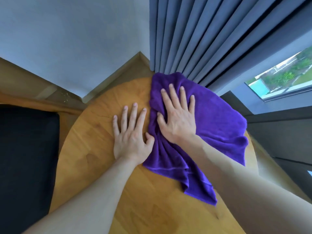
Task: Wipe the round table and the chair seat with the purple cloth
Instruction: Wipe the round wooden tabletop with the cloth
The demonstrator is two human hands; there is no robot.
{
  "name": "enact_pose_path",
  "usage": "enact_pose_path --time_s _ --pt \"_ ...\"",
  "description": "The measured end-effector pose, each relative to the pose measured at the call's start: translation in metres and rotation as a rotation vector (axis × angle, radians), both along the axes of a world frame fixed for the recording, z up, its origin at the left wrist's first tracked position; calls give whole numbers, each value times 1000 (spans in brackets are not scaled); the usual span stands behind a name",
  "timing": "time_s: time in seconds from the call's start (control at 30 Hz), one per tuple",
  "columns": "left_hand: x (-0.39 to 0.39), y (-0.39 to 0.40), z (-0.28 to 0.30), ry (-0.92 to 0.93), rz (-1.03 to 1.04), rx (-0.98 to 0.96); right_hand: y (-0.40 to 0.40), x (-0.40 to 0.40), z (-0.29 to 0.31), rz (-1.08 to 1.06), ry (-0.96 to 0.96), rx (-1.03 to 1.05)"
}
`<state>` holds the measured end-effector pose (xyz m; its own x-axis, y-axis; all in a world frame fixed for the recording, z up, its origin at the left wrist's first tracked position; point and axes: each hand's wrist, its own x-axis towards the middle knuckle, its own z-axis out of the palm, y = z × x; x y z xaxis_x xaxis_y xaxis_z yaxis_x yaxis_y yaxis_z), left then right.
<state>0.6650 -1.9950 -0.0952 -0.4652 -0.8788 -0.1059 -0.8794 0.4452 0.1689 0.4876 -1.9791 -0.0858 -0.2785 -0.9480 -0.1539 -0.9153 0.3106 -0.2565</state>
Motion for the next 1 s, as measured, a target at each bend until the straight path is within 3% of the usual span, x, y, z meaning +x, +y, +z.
enact_pose_path --time_s 0.27,0.33,0.57,0.7,0.87,1.0 --pt "0 -1 1 20 -13 5 52 -12 5 341 -89 11" --pt "1 -2 0 30 -11 18 48 -27 10 309 -73 20" --pt "3 -2 0 7 -35 32 -16 2 6 -187 -35 12" --pt "3 -2 3 -23 -47 25 -6 25 5 21 -77 3" --pt "1 -2 6 11 -25 27 41 -2 9 219 -112 33" --pt "1 -3 4 10 -23 39 36 -30 13 89 -75 61"
